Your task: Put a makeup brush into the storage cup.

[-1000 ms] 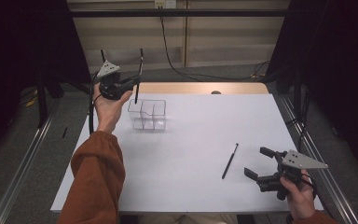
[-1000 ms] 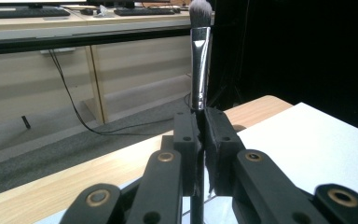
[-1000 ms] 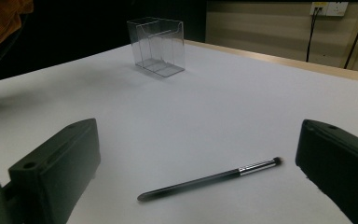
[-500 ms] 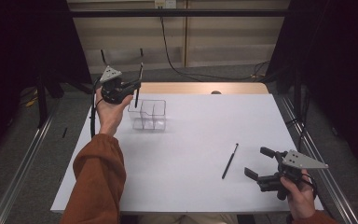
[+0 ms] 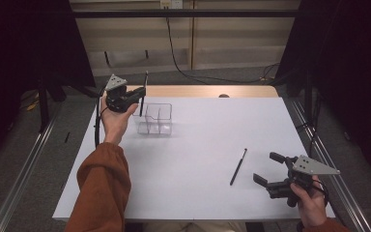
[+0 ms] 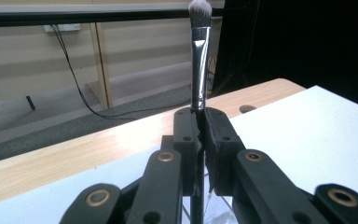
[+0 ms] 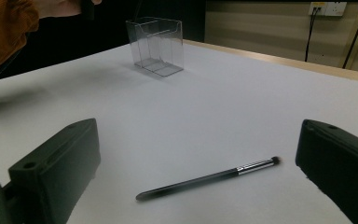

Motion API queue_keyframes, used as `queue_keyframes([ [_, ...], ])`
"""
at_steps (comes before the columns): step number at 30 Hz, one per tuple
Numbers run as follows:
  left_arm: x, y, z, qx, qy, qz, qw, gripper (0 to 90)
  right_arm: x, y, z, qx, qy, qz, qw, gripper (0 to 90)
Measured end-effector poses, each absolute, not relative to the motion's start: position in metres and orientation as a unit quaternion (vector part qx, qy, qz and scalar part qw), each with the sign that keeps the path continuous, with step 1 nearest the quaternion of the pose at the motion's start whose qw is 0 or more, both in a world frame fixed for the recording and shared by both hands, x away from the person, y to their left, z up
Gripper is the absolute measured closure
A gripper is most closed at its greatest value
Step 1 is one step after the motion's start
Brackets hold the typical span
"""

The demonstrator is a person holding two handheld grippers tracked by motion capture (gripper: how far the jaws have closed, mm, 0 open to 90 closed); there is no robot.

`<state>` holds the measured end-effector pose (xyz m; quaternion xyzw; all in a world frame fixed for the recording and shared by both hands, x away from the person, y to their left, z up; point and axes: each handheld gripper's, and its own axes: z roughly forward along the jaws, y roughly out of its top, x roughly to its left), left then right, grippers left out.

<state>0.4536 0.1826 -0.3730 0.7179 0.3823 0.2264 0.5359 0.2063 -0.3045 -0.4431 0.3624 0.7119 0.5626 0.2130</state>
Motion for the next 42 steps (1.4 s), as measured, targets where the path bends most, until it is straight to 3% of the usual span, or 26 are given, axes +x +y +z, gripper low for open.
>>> queue_keyframes([
  [42,0.452,0.186,-0.400,0.729,0.396,0.219,0.513,84.0,0.206,-0.304,-0.443,0.361,0.712,0.563,0.212,0.0],
])
